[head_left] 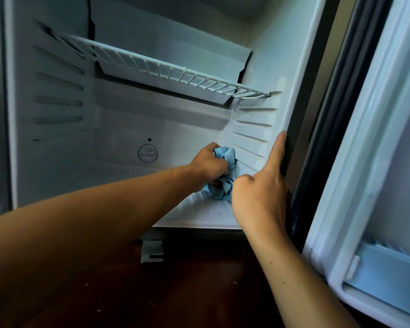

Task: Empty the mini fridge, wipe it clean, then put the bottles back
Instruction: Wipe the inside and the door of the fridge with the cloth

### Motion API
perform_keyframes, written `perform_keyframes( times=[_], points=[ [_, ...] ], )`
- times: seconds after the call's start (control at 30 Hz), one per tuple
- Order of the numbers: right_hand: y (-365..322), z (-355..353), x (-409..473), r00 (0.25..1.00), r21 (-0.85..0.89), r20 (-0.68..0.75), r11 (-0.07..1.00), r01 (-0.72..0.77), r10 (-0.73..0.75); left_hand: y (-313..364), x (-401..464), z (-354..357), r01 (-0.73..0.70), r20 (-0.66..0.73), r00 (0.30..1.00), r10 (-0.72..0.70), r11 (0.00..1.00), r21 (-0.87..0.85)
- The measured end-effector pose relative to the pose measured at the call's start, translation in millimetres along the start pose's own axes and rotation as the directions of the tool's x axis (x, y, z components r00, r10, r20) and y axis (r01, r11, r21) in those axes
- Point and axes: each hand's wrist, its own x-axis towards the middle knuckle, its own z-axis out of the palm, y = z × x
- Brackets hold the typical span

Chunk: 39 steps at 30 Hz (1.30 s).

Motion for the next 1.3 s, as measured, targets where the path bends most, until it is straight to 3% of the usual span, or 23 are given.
perform_keyframes(
  times=[0.27, 0.37, 0.53, 0.8, 0.97, 1.3],
  points=[
    [-6, -6, -2, 0.997, -0.037, 0.071, 0.999, -0.040, 0.042, 3, -36, 3, -0.140, 0.065, 0.988, 0.140, 0.990, -0.004],
    [-13, -12, -8, 0.990, -0.180, 0.139, 0.984, -0.010, 0.036, 6, -50, -1, -0.230, 0.126, 0.966, 0.224, 0.973, 0.028],
    [-20, -28, -21, 0.965, -0.342, 0.262, 0.933, 0.115, -0.023, 9, -55, 1, -0.215, 0.123, 0.970, 0.209, 0.976, 0.039],
    [-26, -43, -14, 0.943, -0.115, 0.313, 0.990, -0.076, 0.109, 7, -31, 4, -0.193, 0.024, 0.981, 0.191, 0.972, 0.134],
    [-24, -40, -15, 0.937, -0.069, 0.322, 0.990, -0.120, 0.136, 2, -20, 4, -0.151, -0.027, 0.987, 0.156, 0.979, 0.139],
    [-20, -37, -12, 0.952, 0.005, 0.287, 0.994, -0.112, 0.106, 12, -64, 17, -0.170, 0.002, 0.985, 0.170, 0.985, -0.027]
  ],
)
